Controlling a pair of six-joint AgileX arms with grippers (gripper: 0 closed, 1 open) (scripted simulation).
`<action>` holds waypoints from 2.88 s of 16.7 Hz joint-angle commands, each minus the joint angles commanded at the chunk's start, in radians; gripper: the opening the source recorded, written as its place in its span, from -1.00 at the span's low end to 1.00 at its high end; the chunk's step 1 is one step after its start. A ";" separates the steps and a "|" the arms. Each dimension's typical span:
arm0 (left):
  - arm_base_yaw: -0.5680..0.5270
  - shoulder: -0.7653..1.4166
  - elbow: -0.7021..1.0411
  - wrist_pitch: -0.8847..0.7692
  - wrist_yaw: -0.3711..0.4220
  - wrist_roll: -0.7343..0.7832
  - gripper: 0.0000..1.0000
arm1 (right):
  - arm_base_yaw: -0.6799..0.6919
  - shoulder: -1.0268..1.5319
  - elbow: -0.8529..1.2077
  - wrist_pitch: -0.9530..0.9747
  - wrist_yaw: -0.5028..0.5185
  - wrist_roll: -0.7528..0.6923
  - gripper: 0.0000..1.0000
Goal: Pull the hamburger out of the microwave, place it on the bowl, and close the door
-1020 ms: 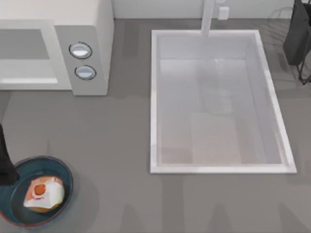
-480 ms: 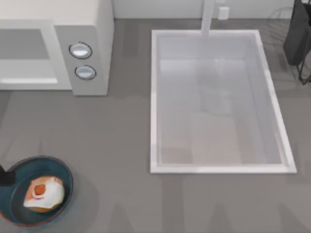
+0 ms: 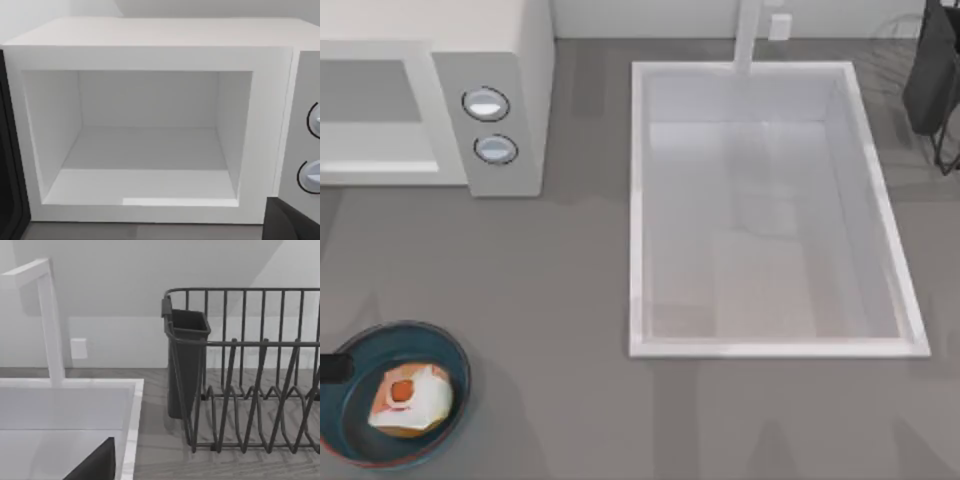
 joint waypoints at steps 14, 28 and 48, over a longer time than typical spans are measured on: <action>0.204 0.223 0.220 -0.098 0.161 0.182 -1.00 | 0.000 0.000 0.000 0.000 0.000 0.000 1.00; 0.952 1.566 1.237 -0.628 0.635 0.832 -1.00 | 0.000 0.000 0.000 0.000 0.000 0.000 1.00; 1.053 1.854 1.199 -0.469 0.674 0.930 -1.00 | 0.000 0.000 0.000 0.000 0.000 0.000 1.00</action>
